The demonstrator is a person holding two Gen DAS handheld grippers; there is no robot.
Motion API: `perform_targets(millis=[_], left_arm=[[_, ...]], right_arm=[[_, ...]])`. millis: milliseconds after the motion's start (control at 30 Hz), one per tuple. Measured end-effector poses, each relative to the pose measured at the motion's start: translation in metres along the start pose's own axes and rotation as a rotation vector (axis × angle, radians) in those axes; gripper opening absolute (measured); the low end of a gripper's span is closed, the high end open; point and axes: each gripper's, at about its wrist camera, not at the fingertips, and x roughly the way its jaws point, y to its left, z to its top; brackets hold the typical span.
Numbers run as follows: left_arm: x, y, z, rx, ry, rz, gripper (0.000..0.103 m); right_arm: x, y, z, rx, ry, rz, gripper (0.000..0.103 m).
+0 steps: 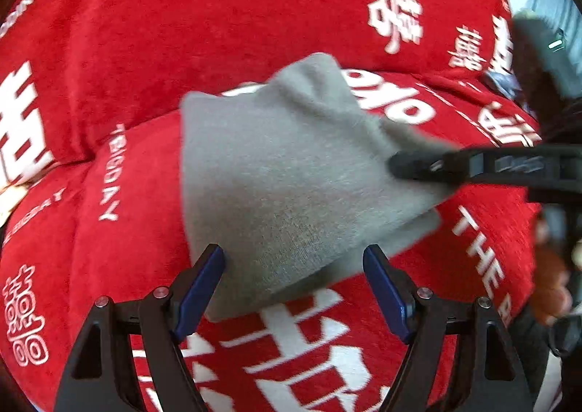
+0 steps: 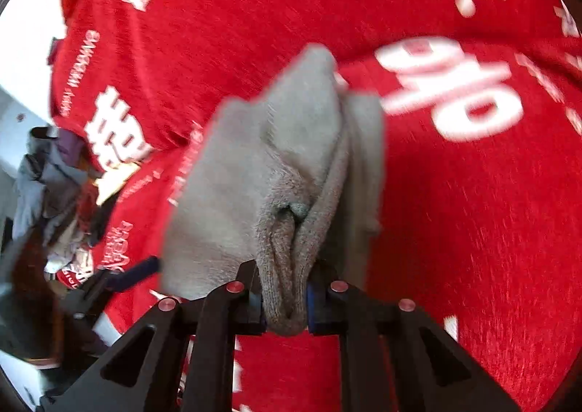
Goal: Fold small clothes
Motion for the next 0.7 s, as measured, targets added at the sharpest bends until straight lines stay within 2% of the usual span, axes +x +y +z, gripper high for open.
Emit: perform_targets(millis=[100, 167, 200, 233, 267, 333, 367, 433, 500, 567, 600, 633, 667, 700], left_arm=[[0.010, -0.002, 0.004, -0.009, 0.036, 0.004, 0.080], [0.003, 0.001, 0.010, -0.029, 0.017, -0.036, 0.080], [-0.001, 0.003, 0.014, -0.040, 0.005, -0.068, 0.080], [-0.006, 0.005, 0.019, -0.057, -0.010, -0.098, 0.080], [-0.007, 0.007, 0.023, -0.072, -0.017, -0.112, 0.080], [-0.002, 0.008, 0.034, -0.108, -0.013, -0.124, 0.080], [0.005, 0.007, 0.040, -0.126, -0.004, -0.125, 0.080], [0.022, 0.005, 0.048, -0.155, 0.019, -0.129, 0.080], [0.037, 0.001, 0.050, -0.173, 0.046, -0.134, 0.080], [0.042, -0.007, 0.048, -0.155, 0.033, -0.110, 0.080], [0.043, -0.010, 0.046, -0.140, 0.026, -0.101, 0.083], [0.044, -0.013, 0.044, -0.130, 0.020, -0.095, 0.086], [0.044, -0.016, 0.043, -0.116, 0.013, -0.087, 0.087], [0.045, -0.019, 0.041, -0.099, 0.011, -0.072, 0.087]], right_arm=[[0.013, -0.013, -0.005, 0.038, 0.041, 0.048, 0.022], [0.003, -0.013, -0.004, 0.034, 0.016, 0.055, 0.044], [-0.005, -0.011, -0.001, 0.021, -0.005, 0.050, 0.051], [-0.014, -0.010, 0.003, 0.004, -0.042, 0.036, 0.067], [-0.026, -0.010, 0.008, -0.011, -0.092, 0.010, 0.076], [-0.041, -0.012, 0.022, -0.024, -0.168, -0.037, 0.076], [-0.043, -0.014, 0.032, -0.019, -0.175, -0.051, 0.076], [-0.034, -0.011, 0.056, -0.021, -0.159, -0.054, 0.076], [-0.015, -0.004, 0.079, -0.047, -0.133, -0.092, 0.076], [0.010, -0.001, 0.101, -0.063, -0.096, -0.117, 0.076], [0.025, 0.001, 0.112, -0.065, -0.073, -0.115, 0.076], [0.035, 0.003, 0.117, -0.069, -0.061, -0.113, 0.071], [0.046, 0.006, 0.123, -0.087, -0.049, -0.102, 0.030], [0.054, 0.010, 0.128, -0.119, -0.025, -0.080, 0.006]])
